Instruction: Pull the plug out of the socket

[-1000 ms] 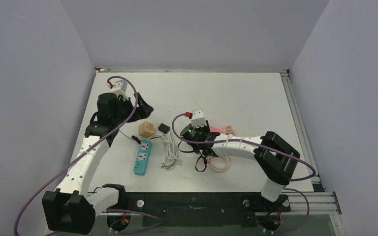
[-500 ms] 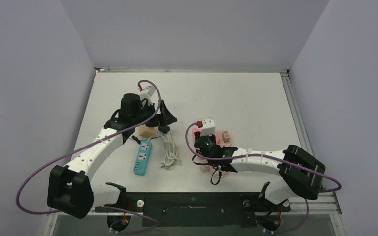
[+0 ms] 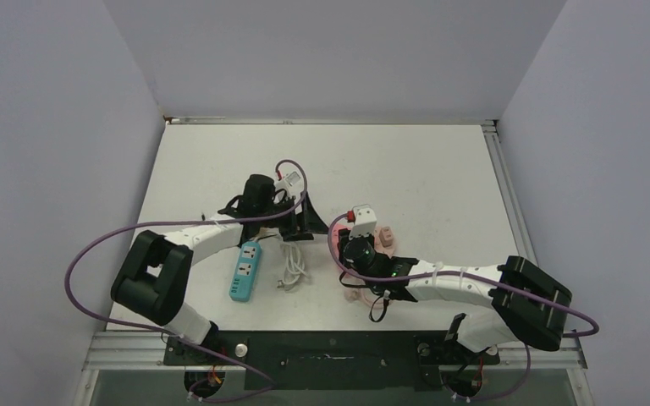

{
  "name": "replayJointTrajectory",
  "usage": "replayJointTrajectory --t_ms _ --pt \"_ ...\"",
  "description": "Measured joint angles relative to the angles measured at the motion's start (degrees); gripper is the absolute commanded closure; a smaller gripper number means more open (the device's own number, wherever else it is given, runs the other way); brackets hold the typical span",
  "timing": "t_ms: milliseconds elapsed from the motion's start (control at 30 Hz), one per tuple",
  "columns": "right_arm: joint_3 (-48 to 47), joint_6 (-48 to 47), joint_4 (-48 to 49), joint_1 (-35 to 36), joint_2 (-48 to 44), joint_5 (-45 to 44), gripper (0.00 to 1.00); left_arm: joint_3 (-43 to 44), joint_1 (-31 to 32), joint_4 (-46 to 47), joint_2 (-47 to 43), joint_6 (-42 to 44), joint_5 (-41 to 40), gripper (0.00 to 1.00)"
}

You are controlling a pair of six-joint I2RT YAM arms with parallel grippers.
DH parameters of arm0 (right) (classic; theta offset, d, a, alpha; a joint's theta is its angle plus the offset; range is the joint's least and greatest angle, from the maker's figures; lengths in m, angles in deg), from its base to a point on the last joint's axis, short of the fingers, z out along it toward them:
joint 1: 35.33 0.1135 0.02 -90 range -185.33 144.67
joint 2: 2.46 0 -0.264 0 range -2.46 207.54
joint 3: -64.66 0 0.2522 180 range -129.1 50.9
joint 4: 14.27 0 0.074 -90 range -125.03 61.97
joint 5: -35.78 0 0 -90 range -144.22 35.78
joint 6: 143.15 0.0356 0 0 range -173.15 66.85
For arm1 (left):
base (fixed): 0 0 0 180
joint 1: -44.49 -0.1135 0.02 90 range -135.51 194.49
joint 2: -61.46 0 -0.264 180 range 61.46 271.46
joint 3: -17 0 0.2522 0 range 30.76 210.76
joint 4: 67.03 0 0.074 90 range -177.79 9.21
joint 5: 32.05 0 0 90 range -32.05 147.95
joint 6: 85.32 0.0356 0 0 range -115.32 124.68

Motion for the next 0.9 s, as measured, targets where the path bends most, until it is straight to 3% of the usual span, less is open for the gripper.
replayJointTrajectory --t_ms 367,667,900 --pt "0.68 0.31 0.66 0.00 -0.74 1.25 0.95 -0.55 2.75 8.48 9.31 -7.52 4.17 0.31" --pt "1.38 0.39 1.95 0.00 -0.74 1.79 0.95 -0.59 2.89 13.75 13.55 -11.23 4.59 0.47" --pt "1.57 0.50 2.19 0.00 -0.74 1.70 0.95 -0.66 2.78 15.67 15.10 -12.79 4.17 0.45"
